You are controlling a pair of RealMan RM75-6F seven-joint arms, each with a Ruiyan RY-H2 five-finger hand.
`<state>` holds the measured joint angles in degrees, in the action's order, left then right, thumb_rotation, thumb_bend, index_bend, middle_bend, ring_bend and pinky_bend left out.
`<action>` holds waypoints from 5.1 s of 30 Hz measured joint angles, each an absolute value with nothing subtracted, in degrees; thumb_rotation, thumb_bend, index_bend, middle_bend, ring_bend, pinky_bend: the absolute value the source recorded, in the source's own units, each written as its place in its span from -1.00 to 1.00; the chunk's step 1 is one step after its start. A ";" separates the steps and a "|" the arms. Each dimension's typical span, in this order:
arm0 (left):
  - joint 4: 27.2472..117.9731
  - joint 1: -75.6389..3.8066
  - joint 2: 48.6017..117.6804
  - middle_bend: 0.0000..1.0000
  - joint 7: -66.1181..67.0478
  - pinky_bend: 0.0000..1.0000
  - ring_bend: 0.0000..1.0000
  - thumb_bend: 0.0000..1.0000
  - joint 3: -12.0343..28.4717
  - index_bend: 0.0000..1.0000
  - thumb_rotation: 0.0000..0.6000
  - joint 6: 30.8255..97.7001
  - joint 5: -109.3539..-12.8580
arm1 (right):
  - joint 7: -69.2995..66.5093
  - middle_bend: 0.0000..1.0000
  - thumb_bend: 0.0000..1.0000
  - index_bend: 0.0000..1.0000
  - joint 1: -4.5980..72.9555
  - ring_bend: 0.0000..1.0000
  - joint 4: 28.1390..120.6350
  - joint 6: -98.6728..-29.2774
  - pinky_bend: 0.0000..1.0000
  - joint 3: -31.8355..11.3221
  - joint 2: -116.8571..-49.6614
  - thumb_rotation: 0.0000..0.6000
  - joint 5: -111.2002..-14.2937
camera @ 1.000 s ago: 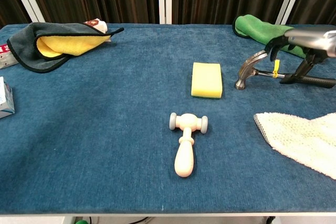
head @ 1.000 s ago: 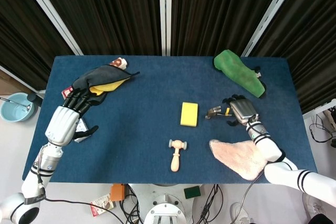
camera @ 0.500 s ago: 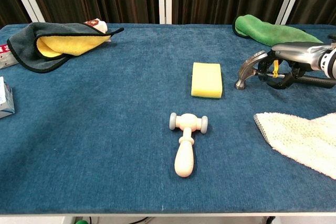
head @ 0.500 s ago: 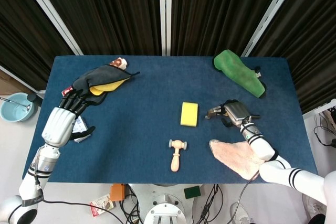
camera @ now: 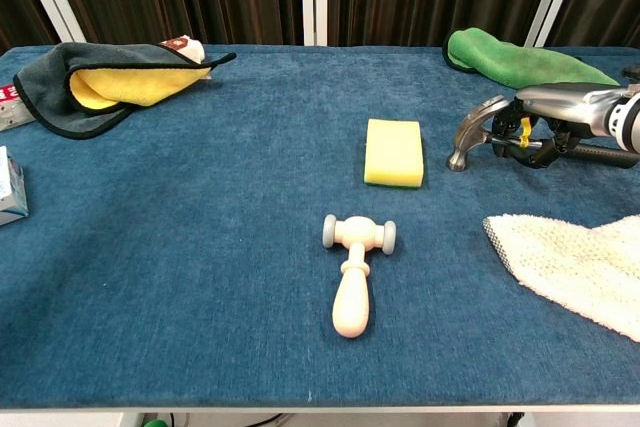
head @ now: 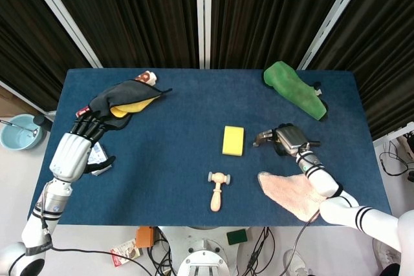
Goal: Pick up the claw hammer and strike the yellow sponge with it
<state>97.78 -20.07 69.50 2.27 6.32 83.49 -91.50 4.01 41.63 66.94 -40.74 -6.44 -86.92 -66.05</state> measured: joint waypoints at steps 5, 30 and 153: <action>97.68 -20.01 69.56 -0.65 2.12 -0.79 -0.84 -0.75 6.38 -0.42 1.00 83.46 -91.45 | 3.88 -0.15 0.29 0.01 41.52 -0.50 66.58 -40.72 -0.50 -6.52 -87.04 1.00 -66.10; 97.11 -19.70 70.05 -0.65 2.32 -0.78 -0.84 -0.75 6.14 -0.42 1.00 82.62 -90.70 | -1.35 0.25 1.00 0.52 39.96 0.00 66.42 -46.18 -0.05 -6.90 -86.56 1.00 -72.33; 92.97 -18.25 72.32 -0.65 -0.20 -0.79 -0.84 -0.75 5.63 -0.44 1.00 83.00 -90.66 | -9.29 0.73 1.00 1.00 39.55 0.72 61.92 -69.52 0.64 -10.43 -98.38 1.00 -83.71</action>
<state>92.97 -18.25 72.32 -0.20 5.63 83.00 -90.66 -9.29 39.55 61.92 -69.52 -10.43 -98.38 -83.71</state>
